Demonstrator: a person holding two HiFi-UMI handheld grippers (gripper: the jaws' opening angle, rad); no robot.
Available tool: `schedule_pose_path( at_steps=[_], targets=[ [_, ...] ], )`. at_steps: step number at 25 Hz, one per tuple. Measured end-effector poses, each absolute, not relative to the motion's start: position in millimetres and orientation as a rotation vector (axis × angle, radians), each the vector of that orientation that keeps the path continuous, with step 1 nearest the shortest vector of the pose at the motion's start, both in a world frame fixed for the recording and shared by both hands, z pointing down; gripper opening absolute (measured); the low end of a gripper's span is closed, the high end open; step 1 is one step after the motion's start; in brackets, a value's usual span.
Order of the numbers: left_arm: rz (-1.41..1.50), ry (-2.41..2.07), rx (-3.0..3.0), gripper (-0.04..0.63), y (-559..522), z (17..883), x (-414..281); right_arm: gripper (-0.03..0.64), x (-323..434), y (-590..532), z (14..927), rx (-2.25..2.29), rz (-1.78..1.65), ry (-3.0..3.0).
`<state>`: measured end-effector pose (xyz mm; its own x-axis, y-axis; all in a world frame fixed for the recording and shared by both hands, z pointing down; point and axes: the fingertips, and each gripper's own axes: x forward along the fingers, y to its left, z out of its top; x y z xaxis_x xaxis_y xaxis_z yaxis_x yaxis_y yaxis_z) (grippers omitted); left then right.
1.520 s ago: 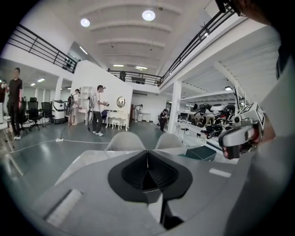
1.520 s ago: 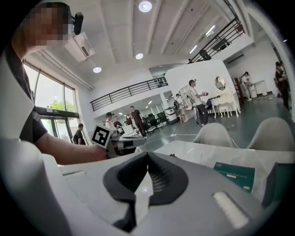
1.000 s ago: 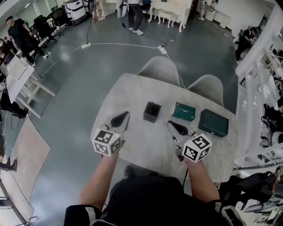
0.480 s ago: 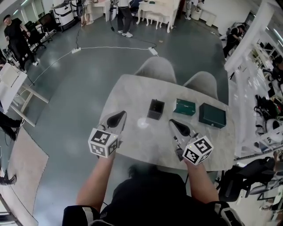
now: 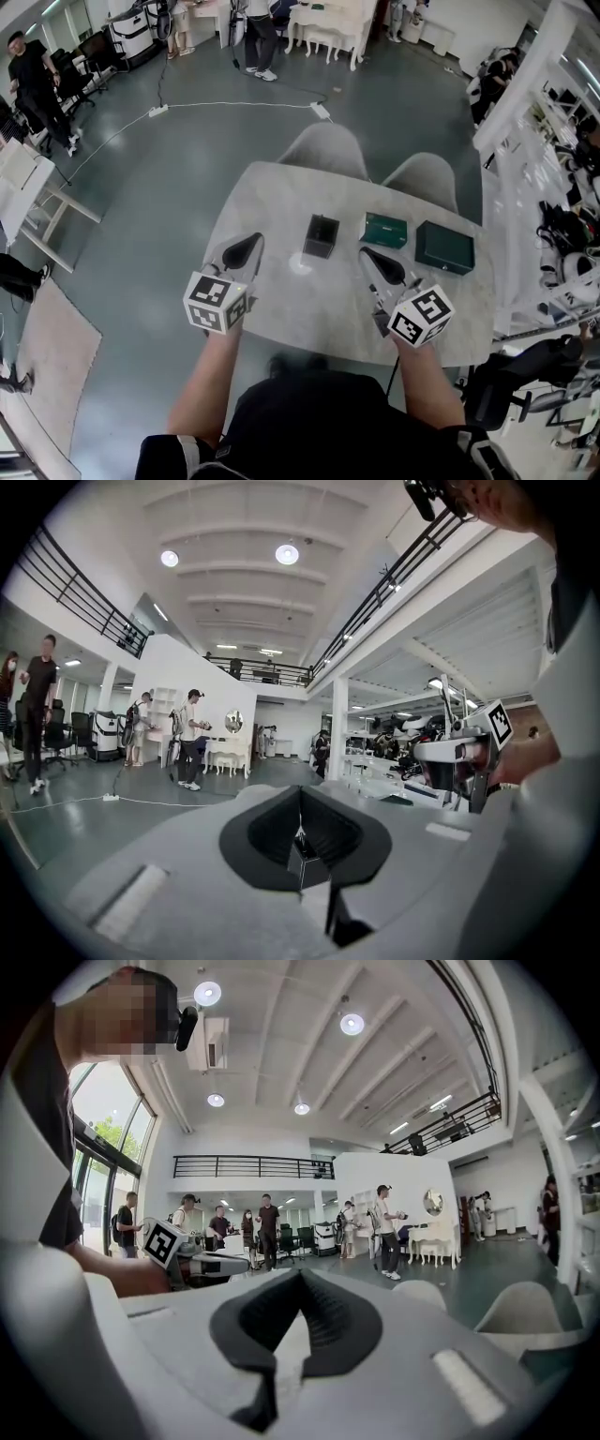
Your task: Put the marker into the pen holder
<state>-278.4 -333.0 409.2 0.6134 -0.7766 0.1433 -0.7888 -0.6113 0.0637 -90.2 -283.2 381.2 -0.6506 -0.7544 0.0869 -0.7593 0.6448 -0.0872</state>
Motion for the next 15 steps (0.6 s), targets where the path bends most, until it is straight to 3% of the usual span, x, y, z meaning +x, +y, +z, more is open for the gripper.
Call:
schedule_pose_path(
  at_steps=[15],
  targets=[
    [0.197,-1.256,2.743,0.011,-342,409,-232,0.002,-60,-290,387,1.293,0.233,-2.860]
  ],
)
